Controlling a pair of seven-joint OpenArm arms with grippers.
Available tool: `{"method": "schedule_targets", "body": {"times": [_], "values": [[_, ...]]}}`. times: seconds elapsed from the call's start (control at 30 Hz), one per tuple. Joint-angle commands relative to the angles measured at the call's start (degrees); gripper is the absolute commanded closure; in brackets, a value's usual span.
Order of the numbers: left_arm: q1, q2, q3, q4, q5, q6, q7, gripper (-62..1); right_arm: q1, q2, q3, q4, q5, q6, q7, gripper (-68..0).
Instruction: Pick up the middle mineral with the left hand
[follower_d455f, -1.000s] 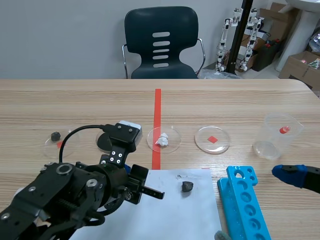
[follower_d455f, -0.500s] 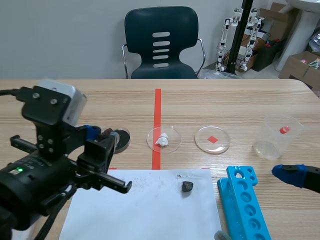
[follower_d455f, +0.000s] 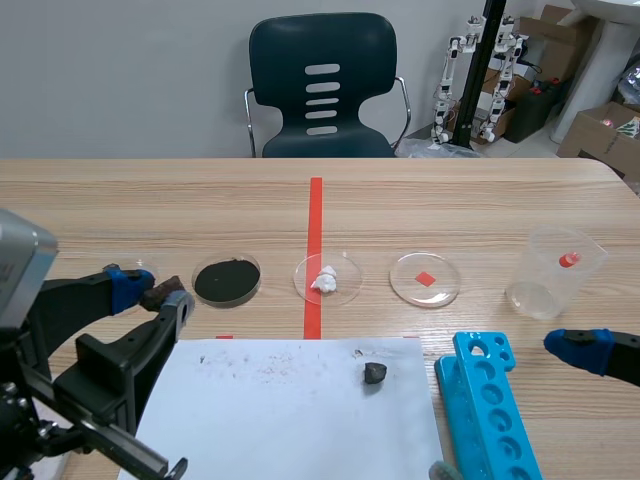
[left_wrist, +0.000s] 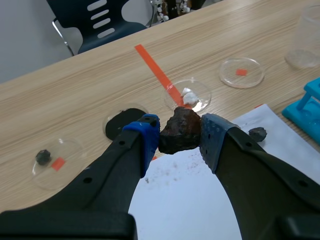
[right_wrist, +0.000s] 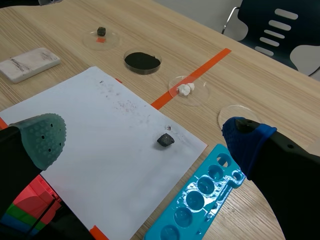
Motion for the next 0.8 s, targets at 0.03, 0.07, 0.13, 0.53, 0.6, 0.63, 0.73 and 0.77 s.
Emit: {"method": "schedule_targets", "body": {"times": [0.03,0.07,0.13,0.53,0.6,0.63,0.73,0.77], "values": [[1.44,0.33,-1.99,1.05,-0.13,0.11,-0.83,-13.0,0.04,0.48,0.39,0.42,0.61,0.00,1.05,-67.9],[2.16,0.33,-2.62,1.05,-0.13,0.09,-0.83,-13.0,0.04,0.48,0.39,0.42,0.61,0.00,1.05,-67.9],[3.43,0.33,-3.91,1.31,-0.13,-0.15,-0.83,-13.0,0.04,0.48,0.39,0.42,0.61,0.00,1.05,-67.9],[6.19,0.35,-6.78,4.37,0.09,-1.38,-0.76,-13.0,0.04,0.48,0.39,0.42,0.61,0.00,1.05,-67.9],[6.05,0.35,-6.78,4.37,0.07,-1.38,-0.57,-13.0,0.04,0.48,0.39,0.42,0.61,0.00,1.05,-67.9],[6.05,0.35,-6.78,4.37,0.07,-1.38,-0.57,-13.0,0.04,0.48,0.39,0.42,0.61,0.00,1.05,-67.9],[6.05,0.35,-6.78,4.37,0.07,-1.36,-0.57,-13.0,0.04,0.48,0.39,0.42,0.61,0.00,1.03,-67.9],[6.05,0.35,-6.78,4.37,0.07,-1.36,-0.57,-13.0,0.04,0.48,0.39,0.42,0.61,0.00,1.03,-67.9]]}}
